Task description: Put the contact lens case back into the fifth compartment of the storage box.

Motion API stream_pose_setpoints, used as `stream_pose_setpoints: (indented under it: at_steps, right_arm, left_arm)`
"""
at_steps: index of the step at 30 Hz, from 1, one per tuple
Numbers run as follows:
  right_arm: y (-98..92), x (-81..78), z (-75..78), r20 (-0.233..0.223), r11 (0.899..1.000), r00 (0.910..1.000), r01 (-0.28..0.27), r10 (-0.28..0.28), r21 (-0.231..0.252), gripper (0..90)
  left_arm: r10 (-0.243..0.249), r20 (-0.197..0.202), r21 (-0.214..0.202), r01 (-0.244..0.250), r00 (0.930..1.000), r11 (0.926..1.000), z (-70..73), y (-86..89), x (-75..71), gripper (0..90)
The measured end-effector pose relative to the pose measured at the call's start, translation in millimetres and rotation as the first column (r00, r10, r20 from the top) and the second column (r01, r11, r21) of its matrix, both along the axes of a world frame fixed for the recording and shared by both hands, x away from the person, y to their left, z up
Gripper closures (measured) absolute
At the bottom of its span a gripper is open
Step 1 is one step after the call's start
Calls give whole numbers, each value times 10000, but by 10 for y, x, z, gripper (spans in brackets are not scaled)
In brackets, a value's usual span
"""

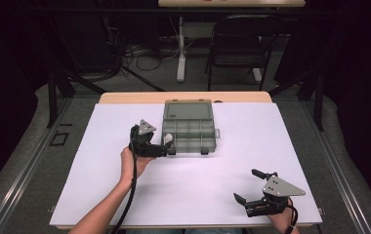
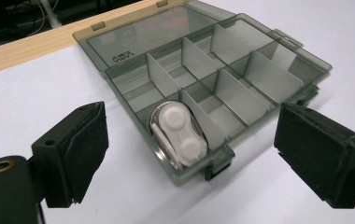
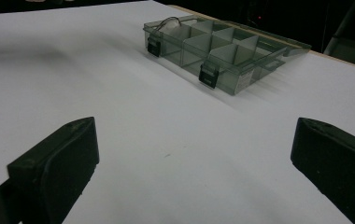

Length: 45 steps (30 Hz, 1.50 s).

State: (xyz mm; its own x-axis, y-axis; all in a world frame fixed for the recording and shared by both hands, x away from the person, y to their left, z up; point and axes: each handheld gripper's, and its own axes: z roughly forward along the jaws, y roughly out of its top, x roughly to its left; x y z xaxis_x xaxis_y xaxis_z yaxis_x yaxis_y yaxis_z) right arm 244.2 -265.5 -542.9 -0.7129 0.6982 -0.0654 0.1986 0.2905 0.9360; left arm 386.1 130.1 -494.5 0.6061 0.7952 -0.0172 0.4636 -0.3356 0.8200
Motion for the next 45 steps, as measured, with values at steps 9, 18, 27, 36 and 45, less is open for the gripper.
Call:
stream_pose_setpoints:
  at_steps: [9,18,27,36,45]
  right_arm:
    - [3,-1,3,-4,10000,10000,18,-18,-36,8]
    - [6,0,2,-18,10000,10000,23,-23,-34,8]
    - [7,-1,5,2,10000,10000,28,-28,-47,8]
    - [6,-6,11,52,10000,10000,25,-25,-56,9]
    - [13,1,7,21,9999,10000,20,-20,-109,9]
  left_arm:
    - [-198,265,-236,204,9995,9995,63,192,-277,98]
    - [-338,520,-318,355,9981,9989,76,317,-525,98]
    - [-429,643,-418,457,9970,9981,30,409,-727,97]
    - [-337,708,-558,376,9969,9977,-81,548,-898,97]
    - [-141,812,-592,190,9966,9981,-150,695,-1052,97]
